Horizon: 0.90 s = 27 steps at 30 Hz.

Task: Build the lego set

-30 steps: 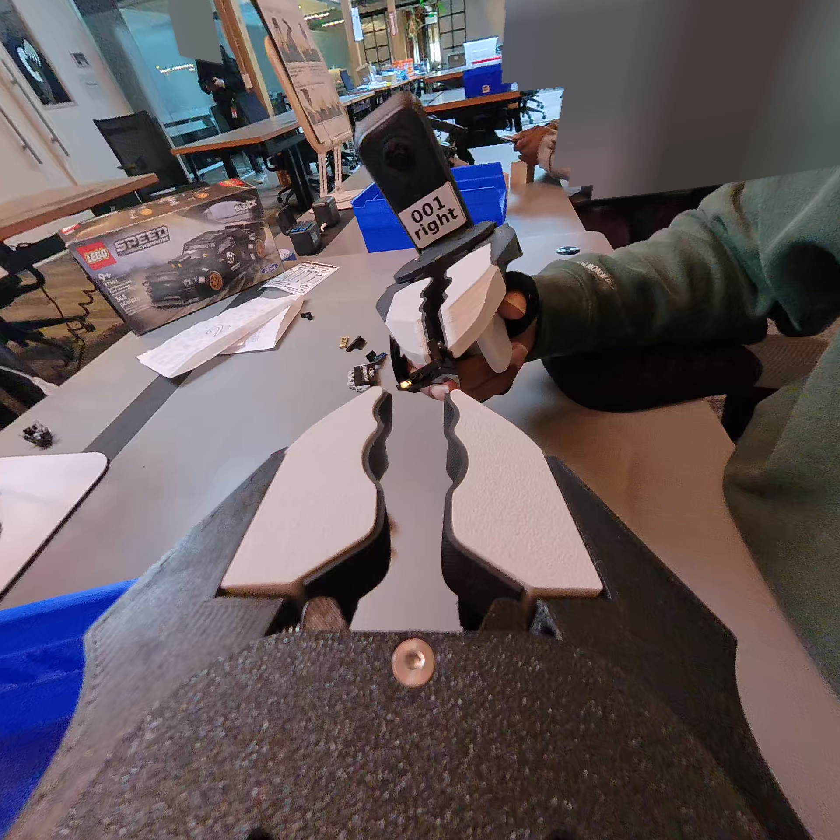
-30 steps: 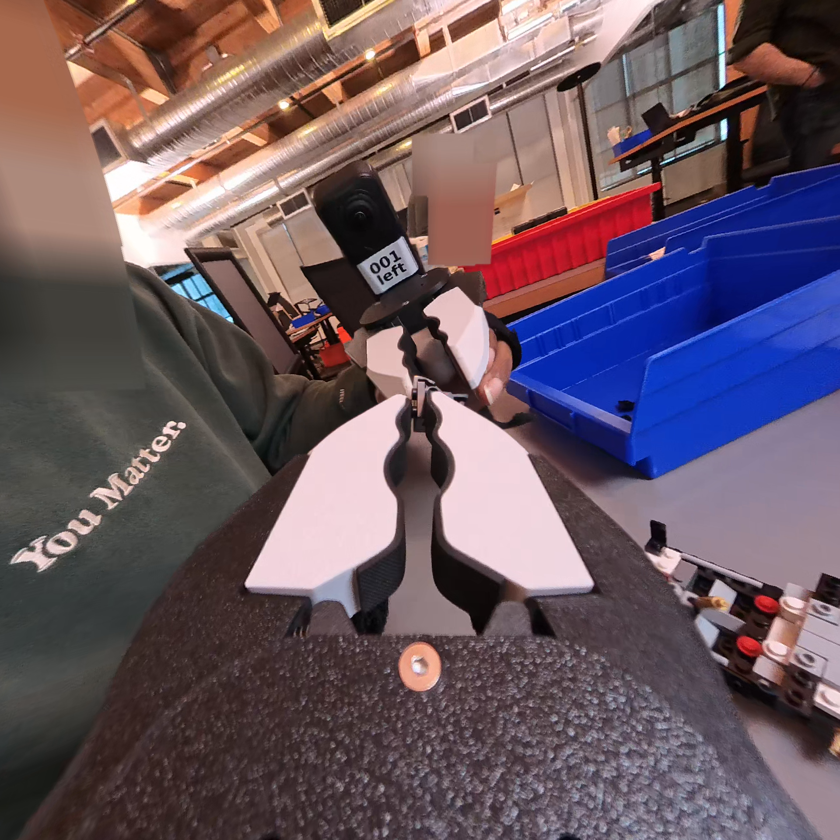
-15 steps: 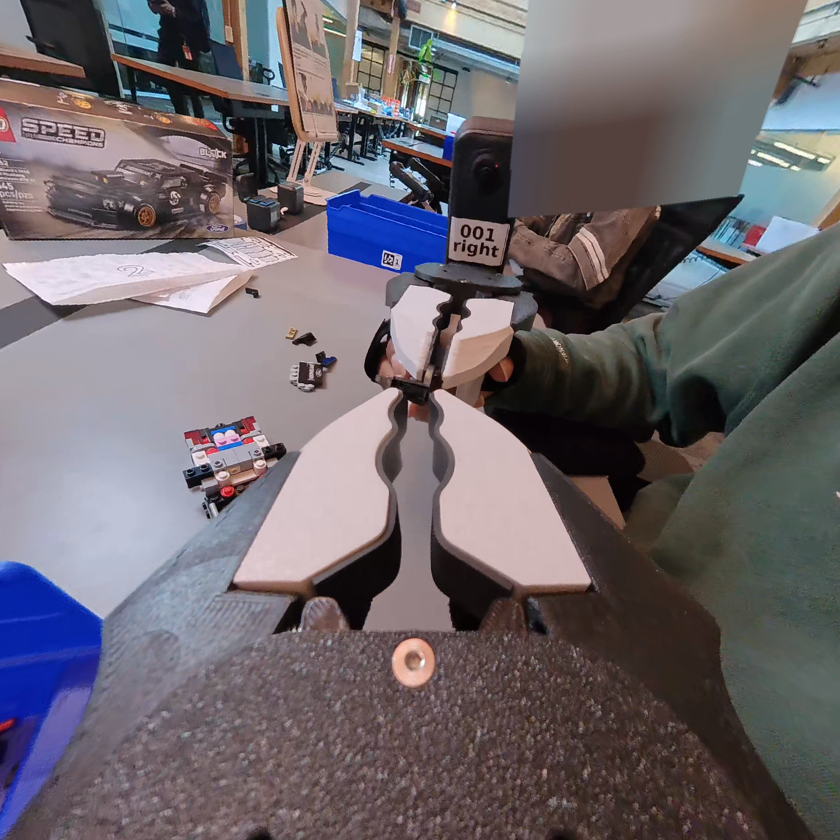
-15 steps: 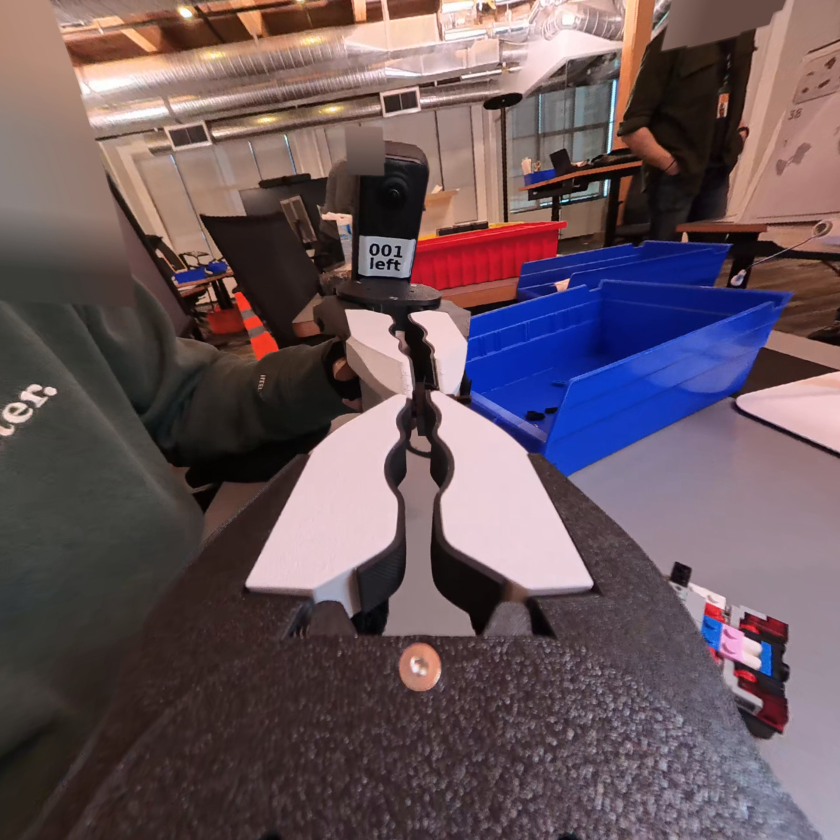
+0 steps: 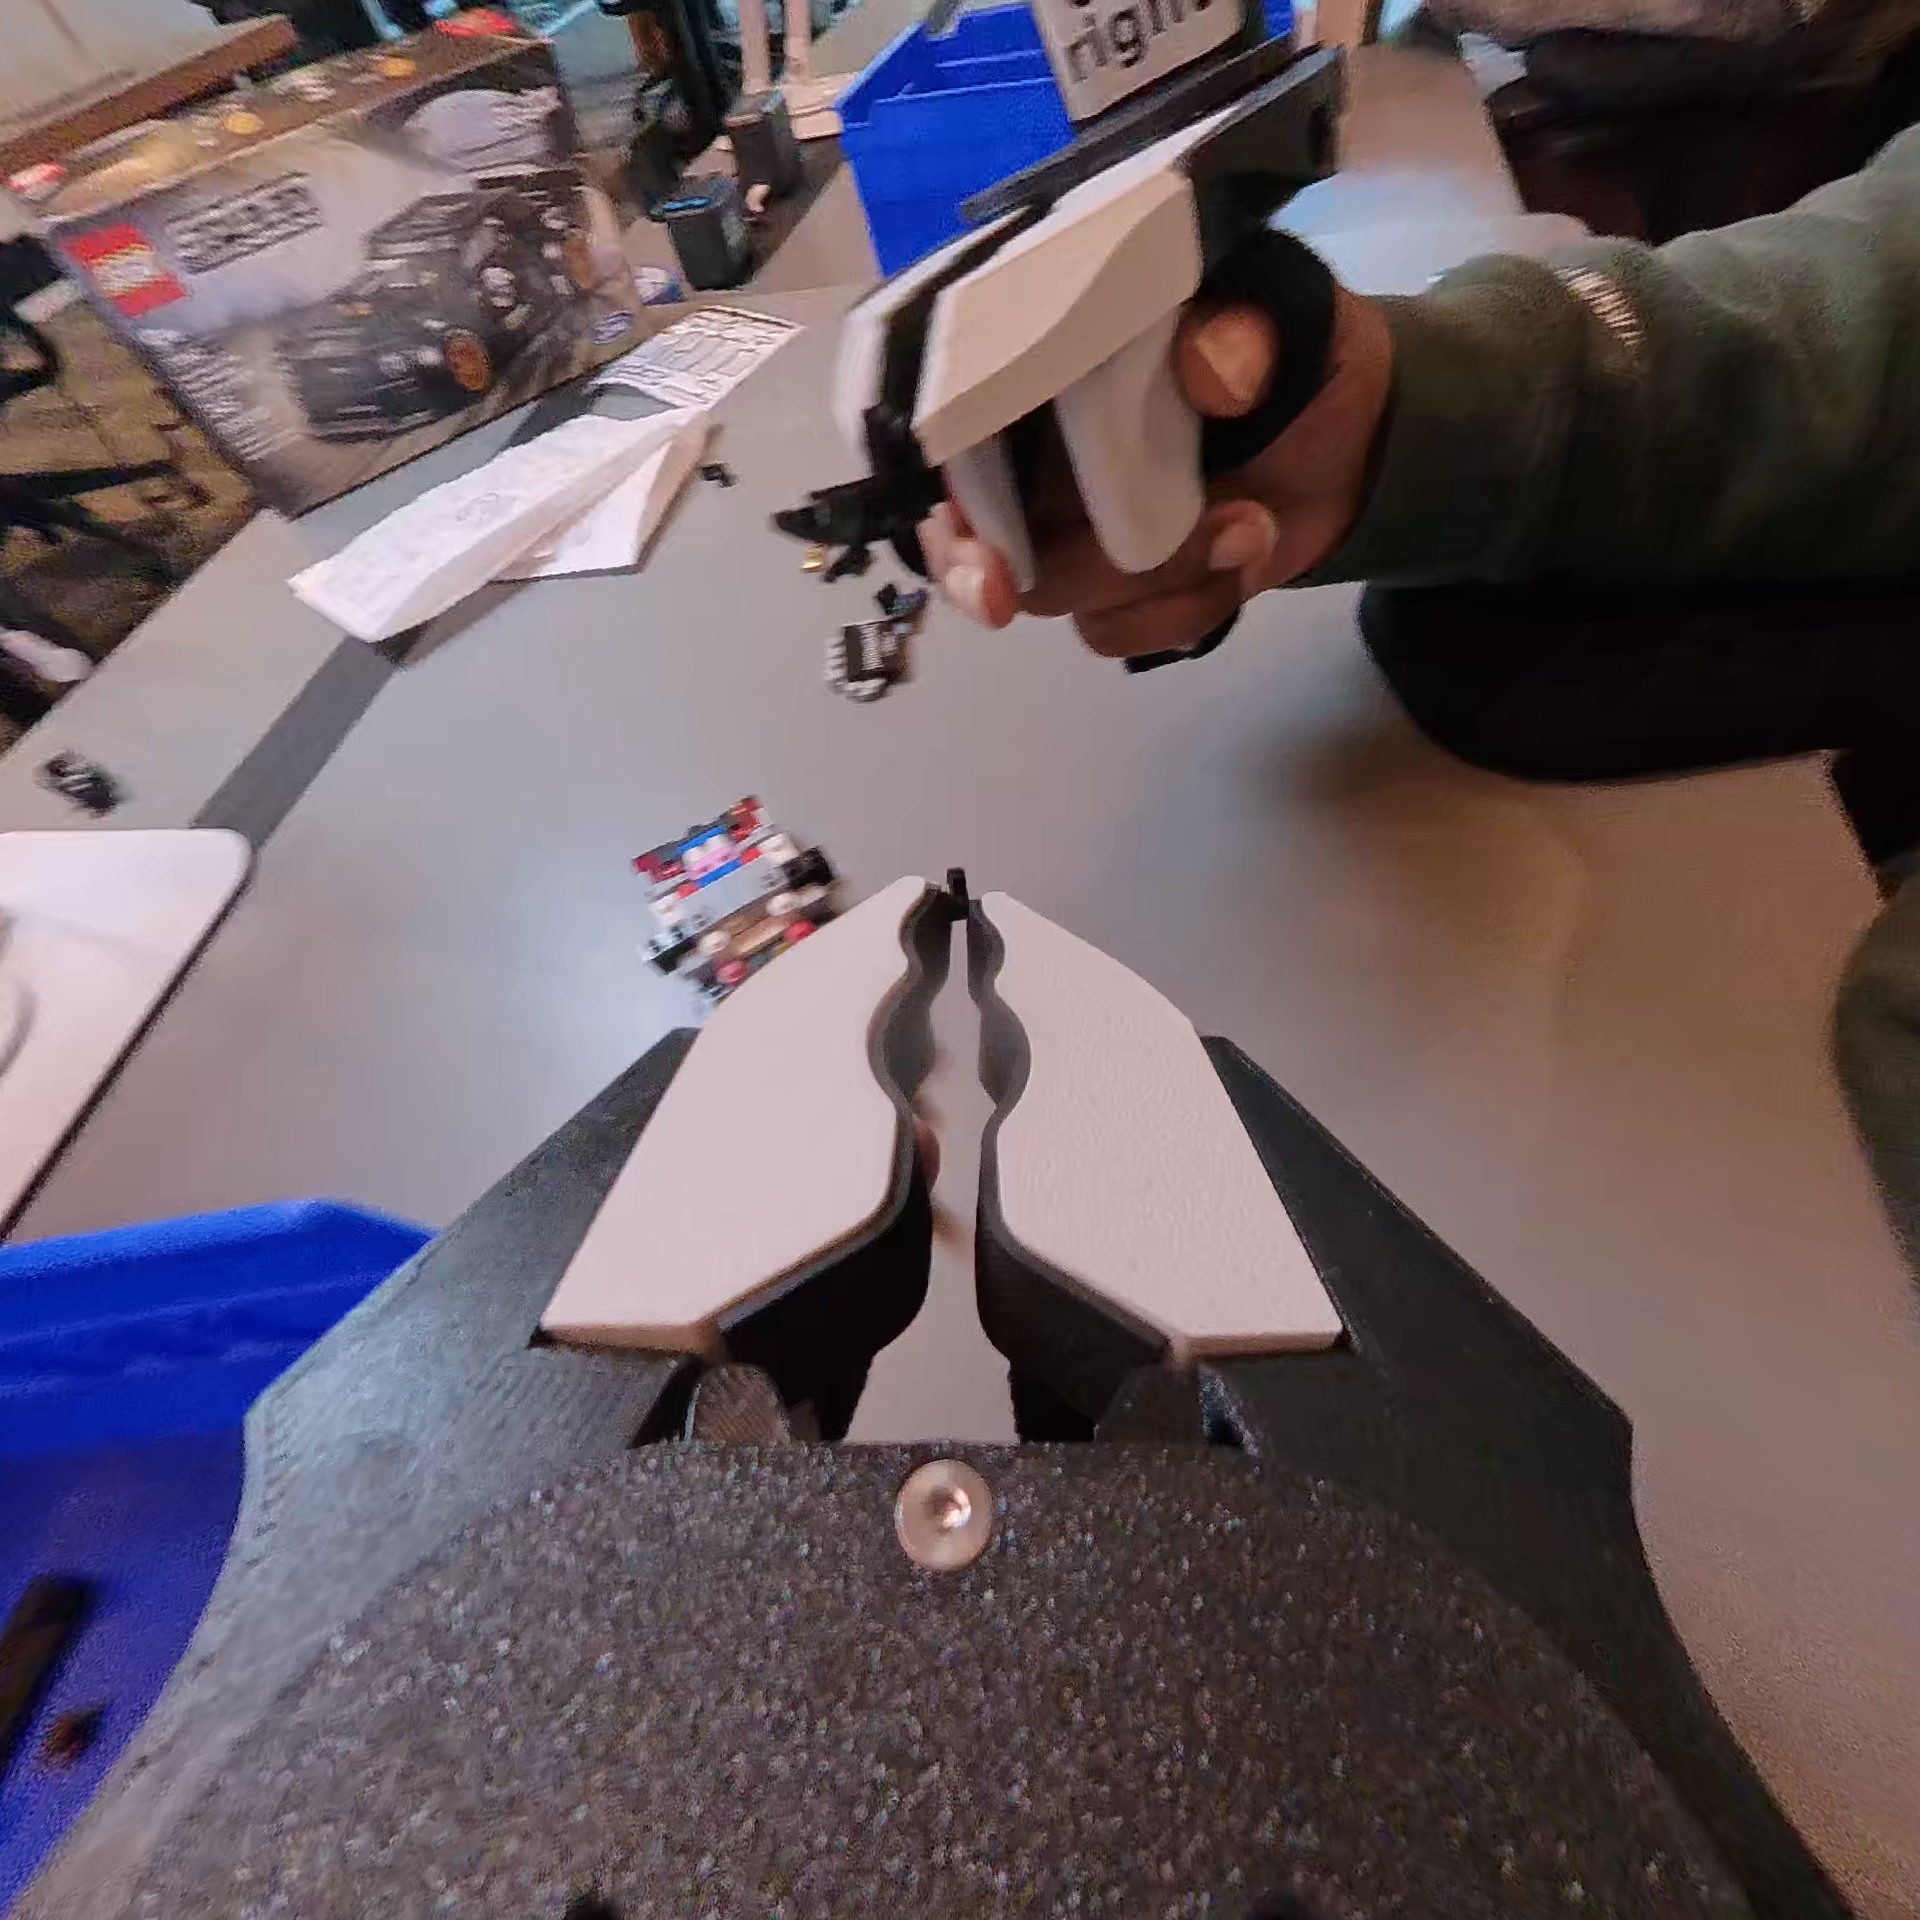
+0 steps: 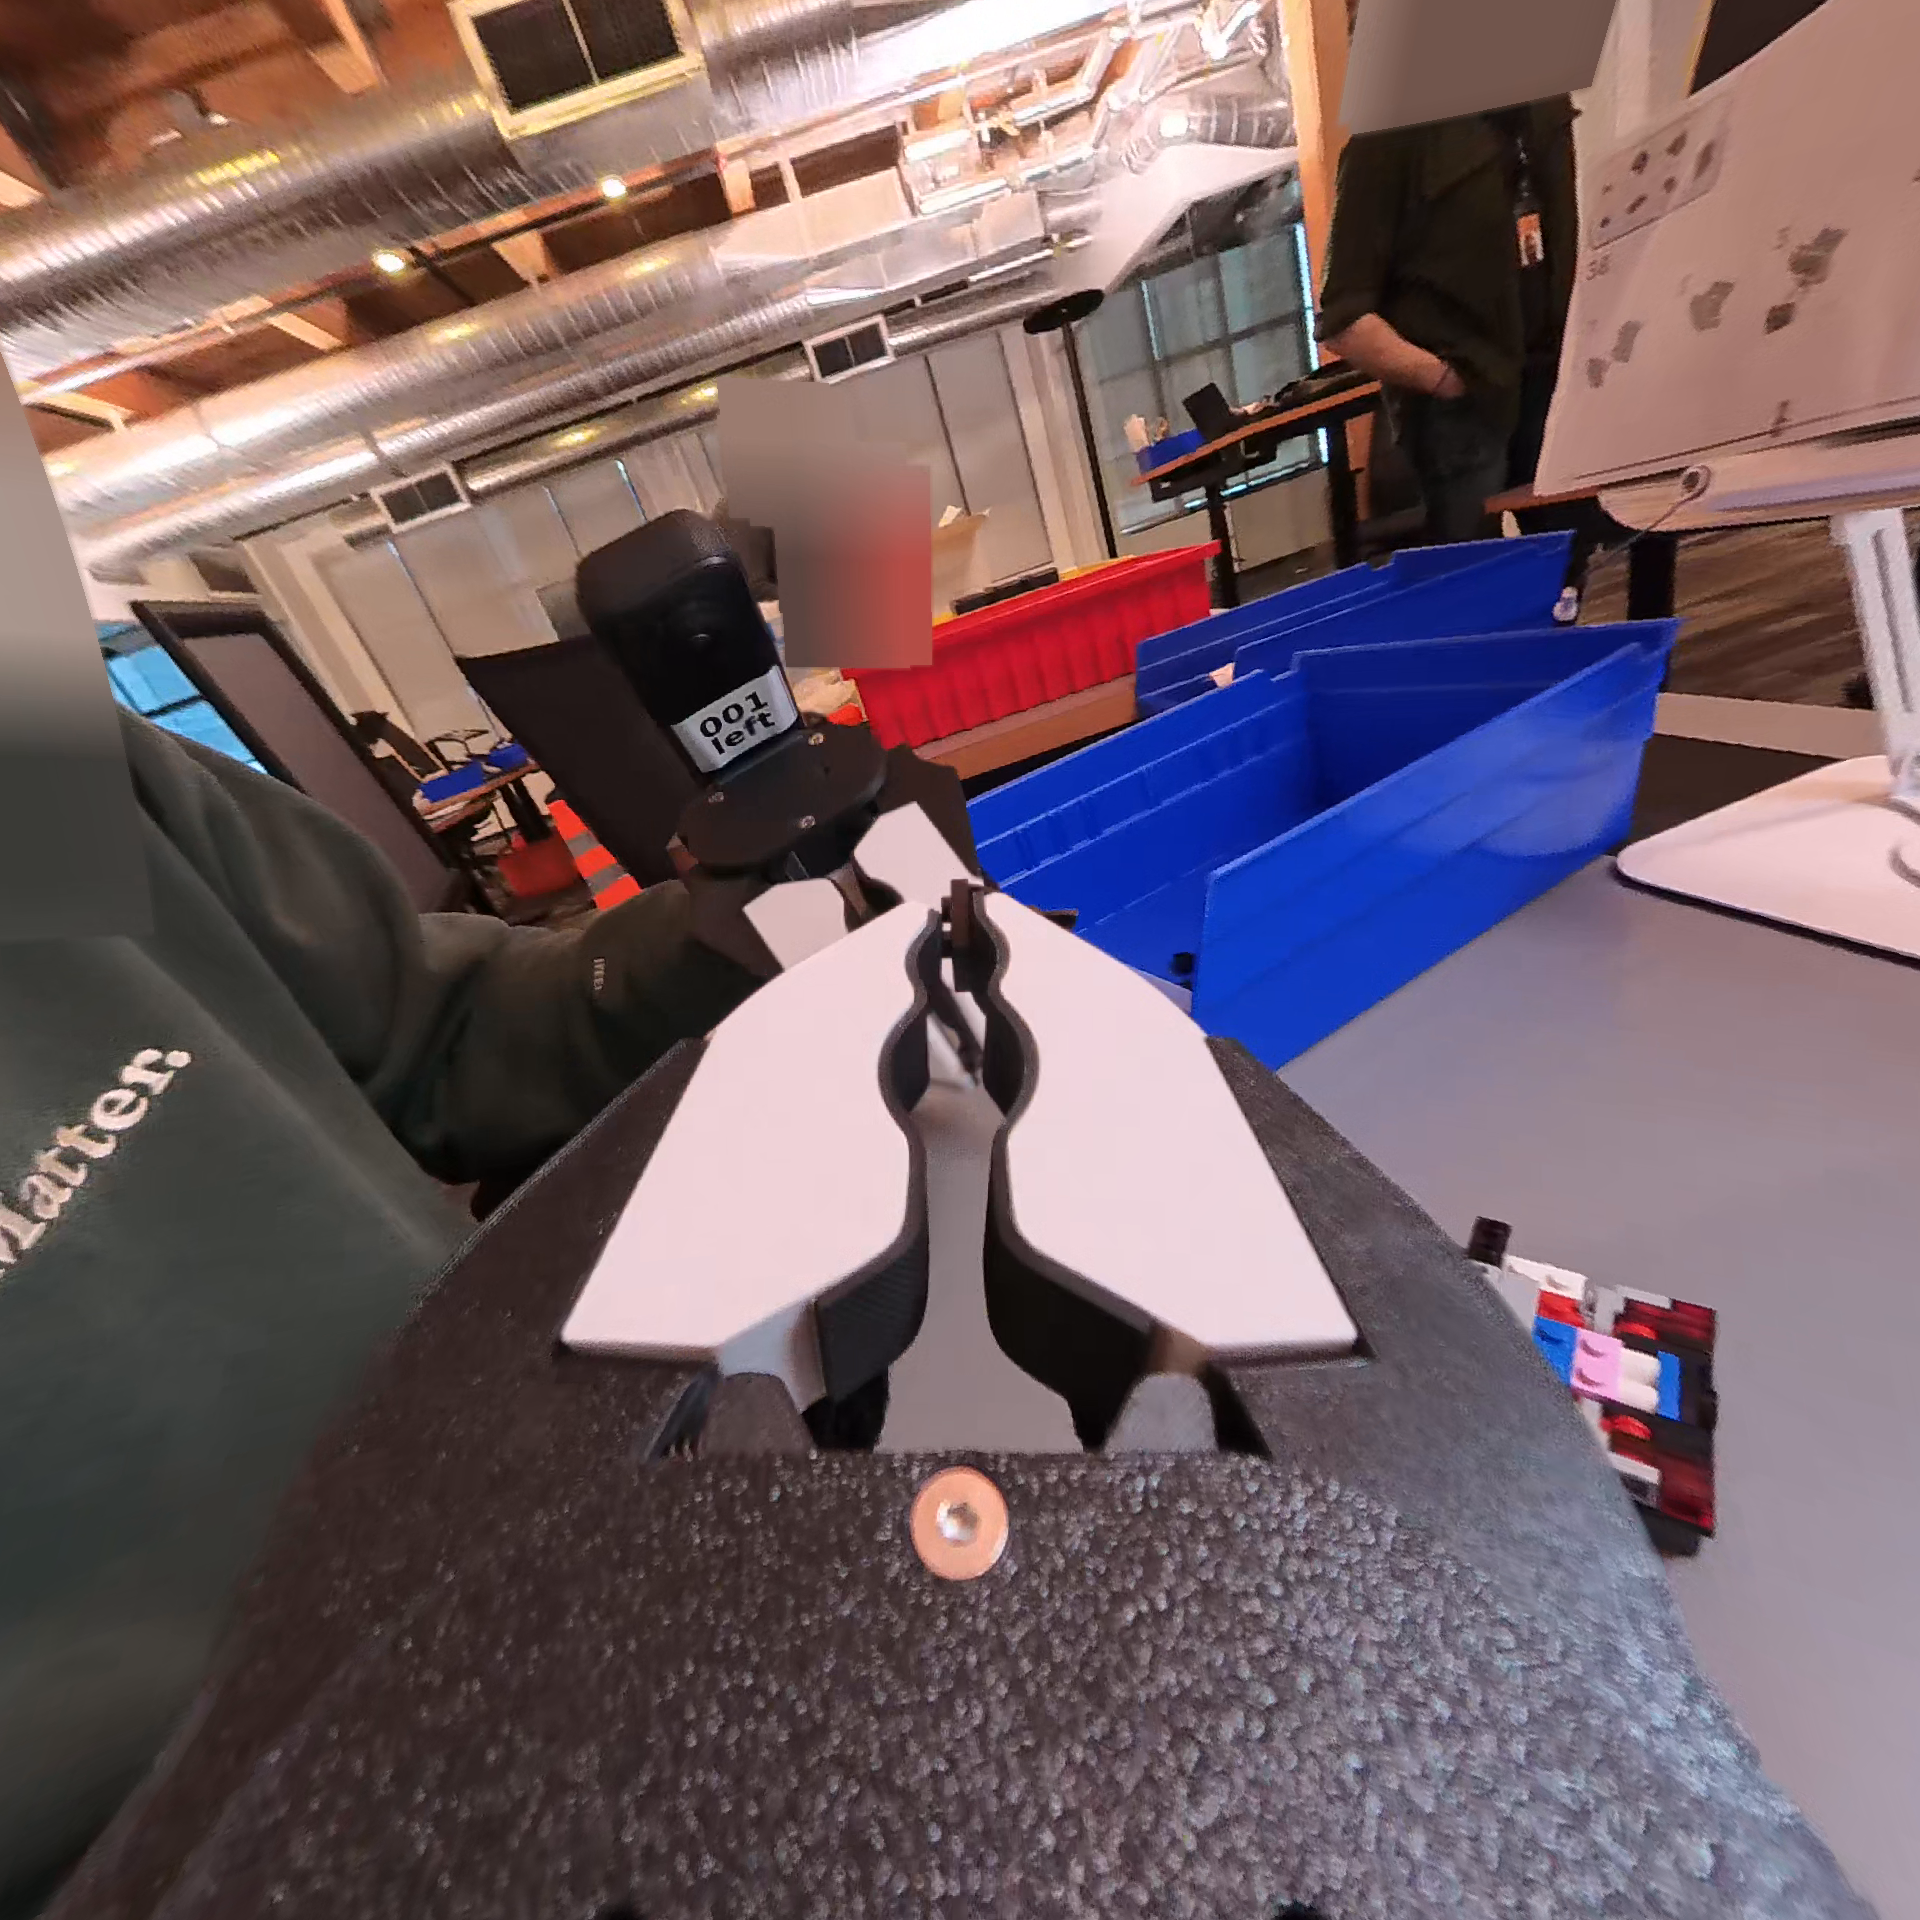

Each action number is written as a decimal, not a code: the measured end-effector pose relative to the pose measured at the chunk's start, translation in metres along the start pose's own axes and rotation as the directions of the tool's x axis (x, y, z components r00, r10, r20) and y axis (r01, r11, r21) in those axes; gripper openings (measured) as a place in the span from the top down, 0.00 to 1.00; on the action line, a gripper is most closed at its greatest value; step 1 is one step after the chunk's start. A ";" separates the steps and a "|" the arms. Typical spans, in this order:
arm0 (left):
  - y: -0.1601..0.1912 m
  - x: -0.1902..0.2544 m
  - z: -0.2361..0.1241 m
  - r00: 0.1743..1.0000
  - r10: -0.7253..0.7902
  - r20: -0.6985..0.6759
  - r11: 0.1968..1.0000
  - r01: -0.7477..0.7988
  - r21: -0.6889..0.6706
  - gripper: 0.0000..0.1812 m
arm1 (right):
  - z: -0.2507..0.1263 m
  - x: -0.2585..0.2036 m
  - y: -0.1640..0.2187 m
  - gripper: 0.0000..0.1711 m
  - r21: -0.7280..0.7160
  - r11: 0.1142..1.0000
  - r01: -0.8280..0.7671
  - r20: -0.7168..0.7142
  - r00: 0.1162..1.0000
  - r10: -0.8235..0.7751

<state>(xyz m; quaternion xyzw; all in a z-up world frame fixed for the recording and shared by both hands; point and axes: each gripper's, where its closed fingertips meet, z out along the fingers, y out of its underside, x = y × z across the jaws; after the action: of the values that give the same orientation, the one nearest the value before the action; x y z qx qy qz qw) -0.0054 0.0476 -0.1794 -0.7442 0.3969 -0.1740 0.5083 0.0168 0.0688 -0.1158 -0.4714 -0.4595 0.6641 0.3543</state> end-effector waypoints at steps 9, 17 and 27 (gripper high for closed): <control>0.014 -0.060 -0.043 0.973 -0.004 0.231 1.000 0.011 -0.026 0.98 | 0.005 0.002 0.011 0.97 -0.036 0.999 -0.033 0.013 0.999 0.033; 0.041 -0.100 -0.061 0.919 -0.018 0.393 0.993 0.062 -0.099 0.97 | 0.008 0.001 0.017 0.97 -0.067 0.997 -0.038 0.019 0.999 0.039; 0.072 -0.115 -0.058 0.891 0.029 0.453 0.970 0.084 -0.228 0.75 | 0.008 0.002 0.021 0.97 -0.090 0.995 -0.041 0.014 0.999 0.043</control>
<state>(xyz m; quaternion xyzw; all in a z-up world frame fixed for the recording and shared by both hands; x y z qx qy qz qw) -0.1458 0.0881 -0.2030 -0.8258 0.2750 0.0465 0.4901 0.0078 0.0618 -0.1353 -0.4911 -0.4816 0.6540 0.3150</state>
